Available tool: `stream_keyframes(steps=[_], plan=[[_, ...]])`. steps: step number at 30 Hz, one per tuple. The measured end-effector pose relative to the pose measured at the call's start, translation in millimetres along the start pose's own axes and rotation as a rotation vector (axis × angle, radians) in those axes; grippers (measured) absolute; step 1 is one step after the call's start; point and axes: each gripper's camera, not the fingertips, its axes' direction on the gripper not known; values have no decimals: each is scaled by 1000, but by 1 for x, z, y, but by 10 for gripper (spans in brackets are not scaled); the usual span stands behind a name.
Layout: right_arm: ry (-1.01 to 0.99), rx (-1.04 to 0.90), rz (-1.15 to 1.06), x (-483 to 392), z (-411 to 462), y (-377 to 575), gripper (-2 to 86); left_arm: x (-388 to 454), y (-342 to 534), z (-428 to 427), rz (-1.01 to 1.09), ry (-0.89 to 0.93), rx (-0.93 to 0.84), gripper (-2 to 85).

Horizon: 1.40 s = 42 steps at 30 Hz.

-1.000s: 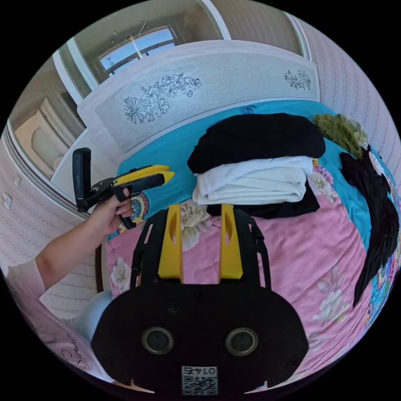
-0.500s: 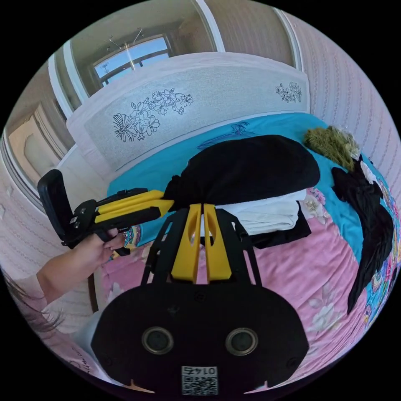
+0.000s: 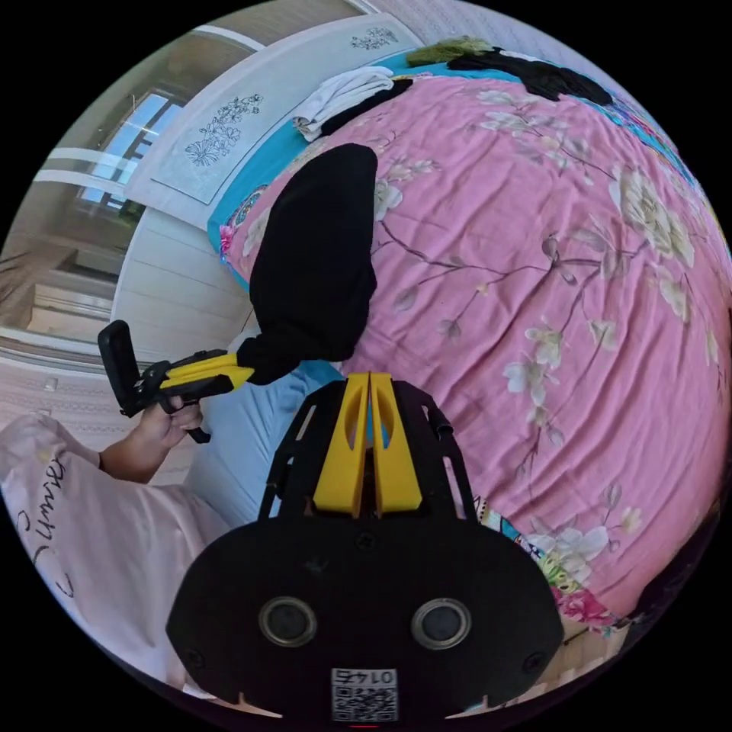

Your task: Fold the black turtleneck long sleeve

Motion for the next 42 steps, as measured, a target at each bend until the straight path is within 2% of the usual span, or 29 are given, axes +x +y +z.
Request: stream_keyframes(steps=[4,8,10,13,15,16,18,21,24,27,32,35,37,39,42], plan=[[122,71,-55,-26,-5,31,3,-7,13,-38,-75,-87,51,-4],[132,159,-270,-83,0,31,30,-38,12,-62,-168,-200,82,46],[153,172,-363,-109,15,27,65,-57,5,-63,-227,-184,85,65],[216,82,-470,-141,59,16,98,-78,-13,-57,-266,-165,119,76],[282,-18,-472,-146,94,10,94,-93,-27,-39,-300,-166,56,63],[356,-105,-443,-141,117,8,76,-95,-29,-34,-305,-146,29,54],[400,-111,-415,-131,128,13,39,-92,-33,-34,-286,-119,4,19],[245,-31,-365,-115,97,34,16,-58,-28,-62,-143,-93,74,1],[130,130,-264,-86,49,70,8,-14,-24,-87,-10,-20,180,-5],[16,282,-102,-43,6,111,4,24,-31,-96,118,-26,233,-9],[14,418,176,35,-25,177,1,23,-42,-96,84,-38,232,-7],[-30,428,370,79,-19,207,1,13,-36,-89,23,-113,170,7],[22,422,452,93,-13,223,4,7,-29,-83,-7,-127,134,30],[62,413,434,93,-10,233,11,2,-19,-69,-43,-137,45,65],[94,362,218,68,4,233,55,1,-13,-44,-59,-133,-38,97]])
